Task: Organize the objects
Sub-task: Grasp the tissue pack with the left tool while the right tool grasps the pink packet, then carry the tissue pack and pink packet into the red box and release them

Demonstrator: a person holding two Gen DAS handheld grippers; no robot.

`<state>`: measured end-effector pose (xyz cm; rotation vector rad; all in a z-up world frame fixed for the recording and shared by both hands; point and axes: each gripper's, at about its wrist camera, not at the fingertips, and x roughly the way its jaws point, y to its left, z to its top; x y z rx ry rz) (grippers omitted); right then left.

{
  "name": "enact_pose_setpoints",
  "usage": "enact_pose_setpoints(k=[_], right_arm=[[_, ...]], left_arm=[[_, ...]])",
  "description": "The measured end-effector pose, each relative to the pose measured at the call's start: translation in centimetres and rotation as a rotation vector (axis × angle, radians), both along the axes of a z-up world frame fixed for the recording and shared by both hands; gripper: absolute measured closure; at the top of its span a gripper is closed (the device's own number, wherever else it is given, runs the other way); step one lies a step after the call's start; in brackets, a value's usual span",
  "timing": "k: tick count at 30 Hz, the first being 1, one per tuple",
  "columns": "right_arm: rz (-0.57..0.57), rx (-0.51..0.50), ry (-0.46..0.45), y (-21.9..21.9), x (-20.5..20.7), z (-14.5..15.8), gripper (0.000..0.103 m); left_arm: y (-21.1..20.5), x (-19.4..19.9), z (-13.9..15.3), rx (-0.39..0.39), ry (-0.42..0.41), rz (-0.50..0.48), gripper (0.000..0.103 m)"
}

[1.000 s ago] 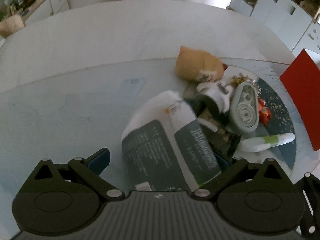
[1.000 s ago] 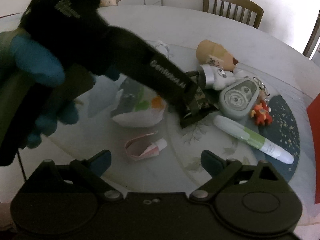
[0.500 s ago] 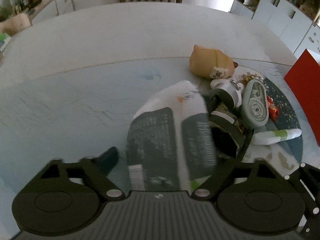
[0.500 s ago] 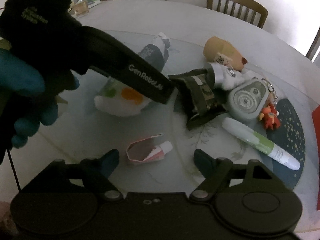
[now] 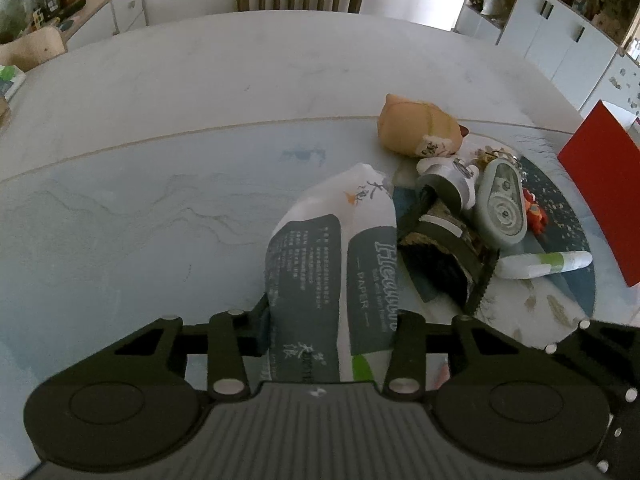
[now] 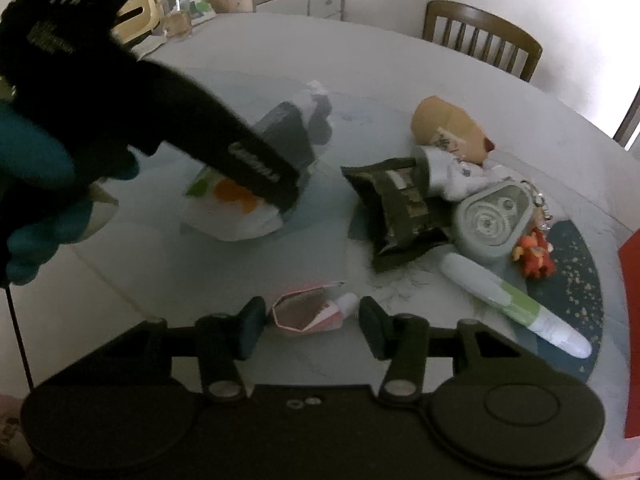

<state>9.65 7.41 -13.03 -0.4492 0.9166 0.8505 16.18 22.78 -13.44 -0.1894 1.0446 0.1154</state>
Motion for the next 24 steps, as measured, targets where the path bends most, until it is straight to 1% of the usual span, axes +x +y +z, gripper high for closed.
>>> enact_pose_setpoints(k=[2,5,12,18,24], right_arm=[[-0.008,0.014,0.000,-0.6,0.2,0.6,0.053],[-0.019,0.038,-0.004,-1.9,0.2,1.9,0.053],[-0.068,0.091,0.010,-6.1,0.2,4.9,0.053],[-0.103,0.121,-0.013,-9.8,0.5,7.3,0.053],[-0.145,0.122,-0.052,-13.1,2.2,9.0,0.053]], left_arm=[[-0.1,-0.3,0.2,-0.004,-0.002,0.000,0.063],[-0.5,-0.9,0.8,-0.031,-0.009,0.001,0.063],[-2.3,-2.2,3.3,-0.088,-0.029,-0.017,0.063],[-5.4,-2.3,5.5,-0.123,-0.049,-0.060,0.063],[-9.5,-1.5,7.5,-0.159,-0.075,-0.111,0.063]])
